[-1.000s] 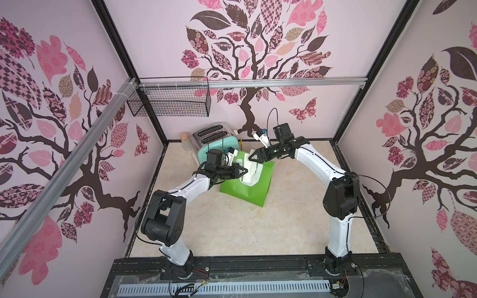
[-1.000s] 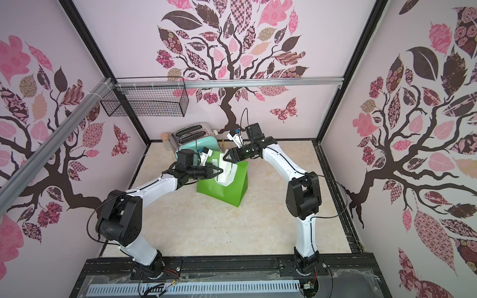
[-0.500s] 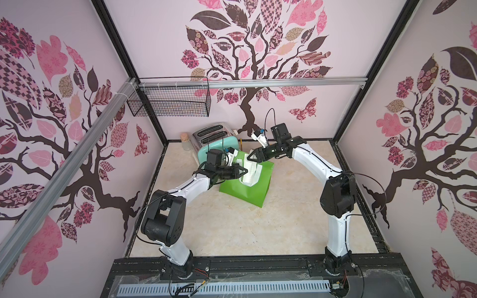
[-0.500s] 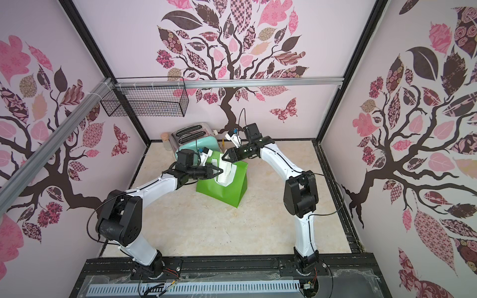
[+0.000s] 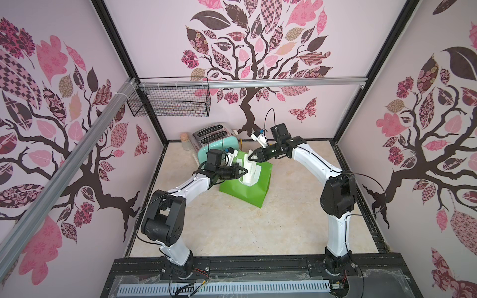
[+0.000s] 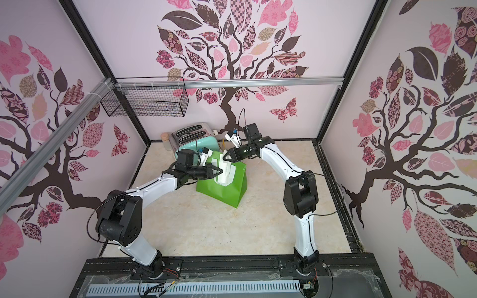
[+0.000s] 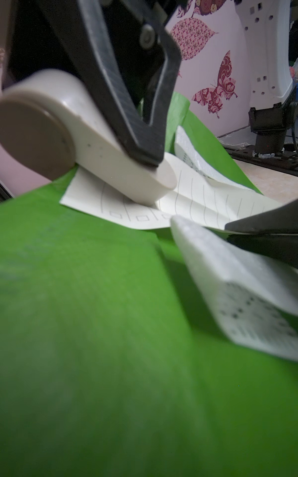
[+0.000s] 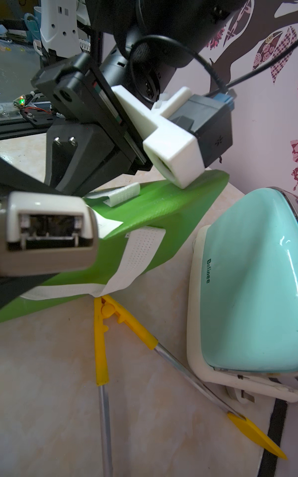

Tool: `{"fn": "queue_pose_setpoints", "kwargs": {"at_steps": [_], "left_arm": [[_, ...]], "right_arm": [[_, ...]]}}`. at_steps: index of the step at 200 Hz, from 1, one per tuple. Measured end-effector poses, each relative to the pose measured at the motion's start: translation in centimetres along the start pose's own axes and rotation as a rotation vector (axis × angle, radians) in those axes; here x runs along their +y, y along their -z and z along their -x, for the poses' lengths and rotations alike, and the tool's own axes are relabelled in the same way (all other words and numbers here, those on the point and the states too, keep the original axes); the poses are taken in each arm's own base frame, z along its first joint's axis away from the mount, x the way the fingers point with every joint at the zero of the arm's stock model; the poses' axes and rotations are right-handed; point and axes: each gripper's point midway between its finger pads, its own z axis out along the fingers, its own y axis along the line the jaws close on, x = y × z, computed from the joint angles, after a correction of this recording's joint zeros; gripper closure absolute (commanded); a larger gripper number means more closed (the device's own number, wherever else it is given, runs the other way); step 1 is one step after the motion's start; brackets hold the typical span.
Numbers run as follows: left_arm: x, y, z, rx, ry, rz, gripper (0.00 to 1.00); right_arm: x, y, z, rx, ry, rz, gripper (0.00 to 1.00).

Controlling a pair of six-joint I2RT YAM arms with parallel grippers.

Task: Staple the receipts to the bags
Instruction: Staple the receipt to the takeout bag, then pick up the stapler from the takeout bag.

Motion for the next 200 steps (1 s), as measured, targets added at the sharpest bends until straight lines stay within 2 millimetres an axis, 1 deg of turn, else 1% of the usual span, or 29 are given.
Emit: {"fn": "queue_pose_setpoints", "kwargs": {"at_steps": [7, 10, 15, 18, 36, 42, 54, 68, 88, 107, 126, 136, 153, 179, 200], "left_arm": [[0.0, 0.0, 0.0, 0.000, 0.000, 0.000, 1.00], [0.0, 0.0, 0.0, 0.000, 0.000, 0.000, 1.00], [0.0, 0.0, 0.0, 0.000, 0.000, 0.000, 1.00], [0.0, 0.0, 0.0, 0.000, -0.001, 0.000, 1.00], [0.0, 0.0, 0.0, 0.000, -0.001, 0.000, 1.00], [0.0, 0.0, 0.0, 0.000, -0.002, 0.000, 1.00], [0.0, 0.0, 0.0, 0.000, -0.005, 0.000, 1.00], [0.0, 0.0, 0.0, 0.001, -0.007, 0.001, 1.00], [0.0, 0.0, 0.0, 0.001, -0.014, 0.001, 1.00], [0.0, 0.0, 0.0, 0.001, -0.018, 0.001, 1.00], [0.1, 0.0, 0.0, 0.002, -0.021, 0.002, 1.00], [0.1, 0.0, 0.0, 0.002, -0.021, 0.002, 1.00], [0.1, 0.0, -0.1, 0.004, -0.024, 0.003, 1.00], [0.1, 0.0, -0.2, 0.006, -0.031, 0.005, 1.00], [0.2, 0.0, -0.1, 0.005, -0.035, 0.007, 1.00]], "right_arm": [[0.0, 0.0, 0.0, 0.000, 0.000, 0.000, 1.00], [0.0, 0.0, 0.0, 0.000, 0.000, 0.000, 0.89], [0.0, 0.0, 0.0, 0.000, -0.001, -0.001, 0.65], [0.0, 0.0, 0.0, 0.000, -0.004, -0.002, 0.56], [-0.1, 0.0, 0.1, -0.002, -0.014, -0.010, 0.29], [-0.2, -0.1, 0.1, -0.003, -0.022, -0.017, 0.24], [-0.6, -0.1, 0.2, -0.010, -0.038, -0.041, 0.22], [-1.2, 0.0, 0.3, -0.022, -0.062, -0.076, 0.17], [-2.0, 0.3, 0.5, -0.048, -0.112, -0.148, 0.16], [-2.2, 1.2, 1.2, -0.085, -0.157, -0.230, 0.16], [-1.8, 2.3, 2.2, -0.131, -0.195, -0.327, 0.17], [-1.2, 2.7, 2.8, -0.150, -0.202, -0.380, 0.17], [0.2, 2.9, 4.0, -0.187, -0.212, -0.443, 0.25], [2.2, 4.0, 5.1, -0.222, -0.257, -0.535, 0.29], [2.6, 5.5, 6.8, -0.264, -0.295, -0.601, 0.32]]}}
